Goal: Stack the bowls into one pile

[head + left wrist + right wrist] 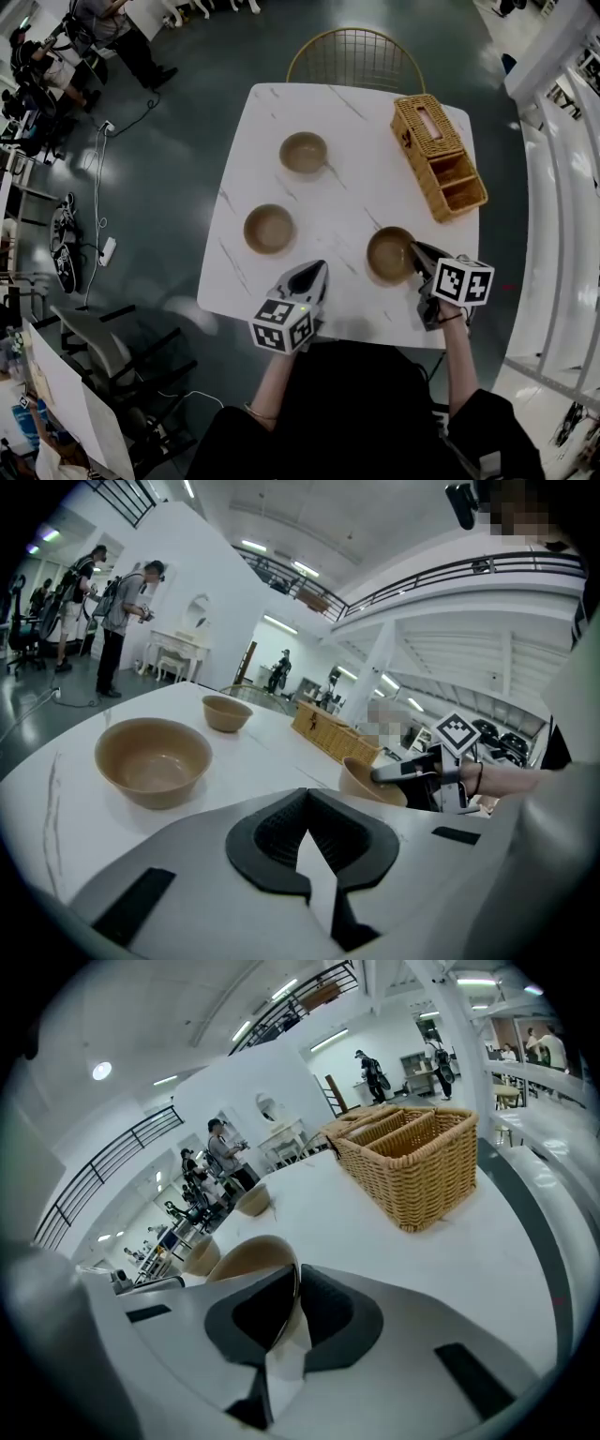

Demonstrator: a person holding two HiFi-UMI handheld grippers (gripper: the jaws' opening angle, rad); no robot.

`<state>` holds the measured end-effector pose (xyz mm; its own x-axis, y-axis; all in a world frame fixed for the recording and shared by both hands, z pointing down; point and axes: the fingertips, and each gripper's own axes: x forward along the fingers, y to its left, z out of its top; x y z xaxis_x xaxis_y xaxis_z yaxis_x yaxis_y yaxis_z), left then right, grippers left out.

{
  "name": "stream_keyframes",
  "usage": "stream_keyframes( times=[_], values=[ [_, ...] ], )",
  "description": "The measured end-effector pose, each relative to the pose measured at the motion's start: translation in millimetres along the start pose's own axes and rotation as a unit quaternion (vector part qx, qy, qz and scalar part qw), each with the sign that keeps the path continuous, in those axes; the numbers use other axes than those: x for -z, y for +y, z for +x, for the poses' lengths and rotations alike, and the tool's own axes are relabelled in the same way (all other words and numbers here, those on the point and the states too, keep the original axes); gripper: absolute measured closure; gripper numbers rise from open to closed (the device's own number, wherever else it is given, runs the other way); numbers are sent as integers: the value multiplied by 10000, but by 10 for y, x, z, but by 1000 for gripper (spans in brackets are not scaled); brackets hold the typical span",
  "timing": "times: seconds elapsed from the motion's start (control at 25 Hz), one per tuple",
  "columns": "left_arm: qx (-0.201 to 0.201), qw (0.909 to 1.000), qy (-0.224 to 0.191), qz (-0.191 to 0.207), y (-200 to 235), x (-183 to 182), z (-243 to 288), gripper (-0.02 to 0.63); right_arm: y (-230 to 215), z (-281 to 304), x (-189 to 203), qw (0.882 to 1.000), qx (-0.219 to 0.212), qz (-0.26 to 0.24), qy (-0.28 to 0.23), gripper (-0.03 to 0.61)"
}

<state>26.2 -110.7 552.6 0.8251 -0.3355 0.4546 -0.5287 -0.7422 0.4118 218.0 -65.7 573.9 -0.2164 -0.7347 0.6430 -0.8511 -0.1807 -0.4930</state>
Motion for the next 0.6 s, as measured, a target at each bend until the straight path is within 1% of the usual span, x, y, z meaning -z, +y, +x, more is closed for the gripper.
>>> stream_keyframes(
  times=[0.36,0.6],
  values=[
    [-142,9997,-203,-58,130,-82,-196,600,377,47,-149,9990,-414,-72,-140,549],
    [-330,9987,-354,-145,271,-113,-398,600,663,141,-233,9974,-620,-315,-165,549]
  ],
)
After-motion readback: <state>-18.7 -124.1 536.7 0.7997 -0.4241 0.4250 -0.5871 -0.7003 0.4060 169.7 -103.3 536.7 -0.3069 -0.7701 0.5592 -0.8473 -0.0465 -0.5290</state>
